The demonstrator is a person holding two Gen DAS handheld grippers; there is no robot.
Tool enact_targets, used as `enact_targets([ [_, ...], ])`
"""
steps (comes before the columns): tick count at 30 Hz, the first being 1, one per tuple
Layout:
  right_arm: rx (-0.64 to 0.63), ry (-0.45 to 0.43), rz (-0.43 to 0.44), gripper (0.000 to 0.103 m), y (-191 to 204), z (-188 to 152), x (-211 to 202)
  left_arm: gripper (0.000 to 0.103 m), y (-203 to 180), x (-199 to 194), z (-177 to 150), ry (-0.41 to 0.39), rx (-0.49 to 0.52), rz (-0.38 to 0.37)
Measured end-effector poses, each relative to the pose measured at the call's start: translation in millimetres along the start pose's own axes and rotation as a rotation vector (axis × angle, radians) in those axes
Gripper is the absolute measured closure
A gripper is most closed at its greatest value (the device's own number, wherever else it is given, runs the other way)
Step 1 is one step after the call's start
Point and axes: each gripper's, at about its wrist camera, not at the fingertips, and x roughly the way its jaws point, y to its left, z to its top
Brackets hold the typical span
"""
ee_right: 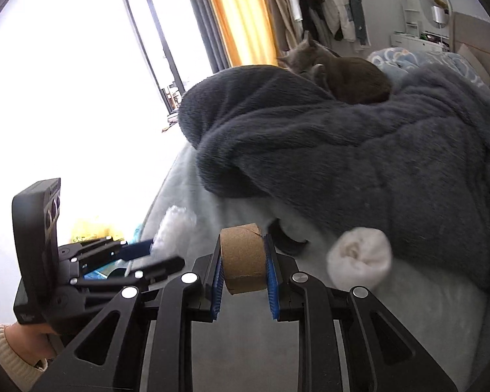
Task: Collect trash
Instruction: 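Carry bubble wrap and tape roll down over the teal bin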
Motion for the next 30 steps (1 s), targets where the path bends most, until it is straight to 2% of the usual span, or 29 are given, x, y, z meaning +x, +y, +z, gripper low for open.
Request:
enact_targets([
  [7, -0.025, 0.018, 0.024, 0.081, 30.8, 6.1, 24.6, 0.06, 21.6, -17.0, -14.0, 0.023, 0.004, -0.007],
  [18, -0.101, 0.006, 0.076, 0.081, 93.8, 20.0, 52.4, 0.06, 81.1, -42.9, -36.2, 0.053, -0.032, 0.054],
  [30, -0.175, 0.054, 0.155, 0.081, 163.5, 18.5, 93.2, 0.06, 159.5, -49.1, -80.7, 0.195, -0.109, 0.123],
])
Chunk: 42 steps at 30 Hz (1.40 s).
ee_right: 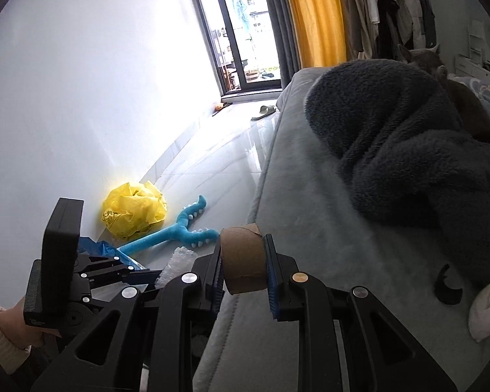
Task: Collect trash
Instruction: 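Carry bubble wrap and tape roll down over the teal bin, then open left tool over the bin while right opens to drop the tape roll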
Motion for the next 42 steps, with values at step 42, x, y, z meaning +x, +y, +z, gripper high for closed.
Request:
enact_targets([
  [42, -0.101, 0.389, 0.105, 0.081, 125.4, -56.6, 173.1, 0.029, 147.9, -32.3, -59.1, 0.054, -0.267, 0.036],
])
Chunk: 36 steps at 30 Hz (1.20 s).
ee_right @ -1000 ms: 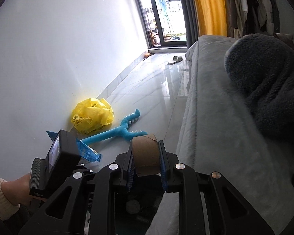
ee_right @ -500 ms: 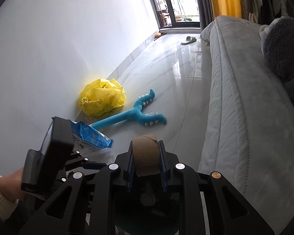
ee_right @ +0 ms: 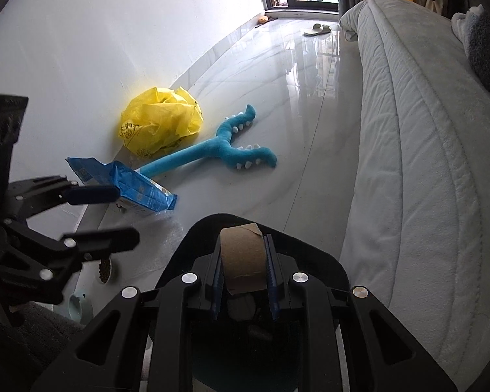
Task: Collect trash
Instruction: 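Open left tool over the bin while right opens to drop the tape roll, then move both tools back to the sock ball and black clip on the bed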
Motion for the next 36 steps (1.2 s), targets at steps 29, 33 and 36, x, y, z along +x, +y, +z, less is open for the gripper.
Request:
enact_targets([
  [29, -0.097, 0.244, -0.004, 0.065, 28.9, -47.4, 36.8, 0.03, -50.3, -109.6, 43.5, -0.507, -0.012, -0.076],
  [33, -0.079, 0.18, 0.02, 0.06, 21.6, -46.8, 12.1, 0.03, -60.9, -113.4, 47.3, -0.533, -0.014, -0.087],
  [36, -0.074, 0.126, 0.031, 0.055, 17.4, -46.2, -8.4, 0.03, -70.5, -112.8, 49.3, -0.548, -0.013, -0.092],
])
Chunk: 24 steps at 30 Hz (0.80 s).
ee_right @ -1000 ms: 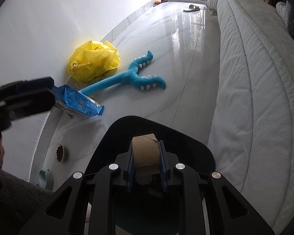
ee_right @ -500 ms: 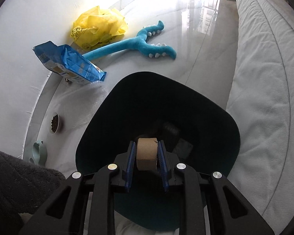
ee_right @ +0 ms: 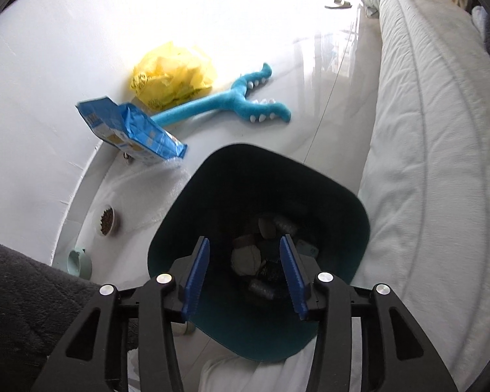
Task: Collect trash
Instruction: 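Move both tools back to the sock ball and black clip on the bed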
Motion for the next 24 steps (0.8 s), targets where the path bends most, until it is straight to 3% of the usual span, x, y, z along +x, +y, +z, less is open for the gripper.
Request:
enact_targets([
  [12, 0.038, -0.211, 0.016, 0.046, -25.9, -11.0, -86.8, 0.025, -54.7, 14.4, 6.9, -0.048, 0.036, -0.012],
  [18, 0.112, -0.326, -0.059, 0.039, -65.1, -20.2, -130.7, 0.021, -82.2, 26.5, 4.4, -0.053, 0.06, -0.03],
  [24, 0.155, -0.367, -0.18, 0.036, -109.3, -36.6, -157.6, 0.019, -110.9, 38.4, -1.6, -0.034, 0.084, -0.046],
])
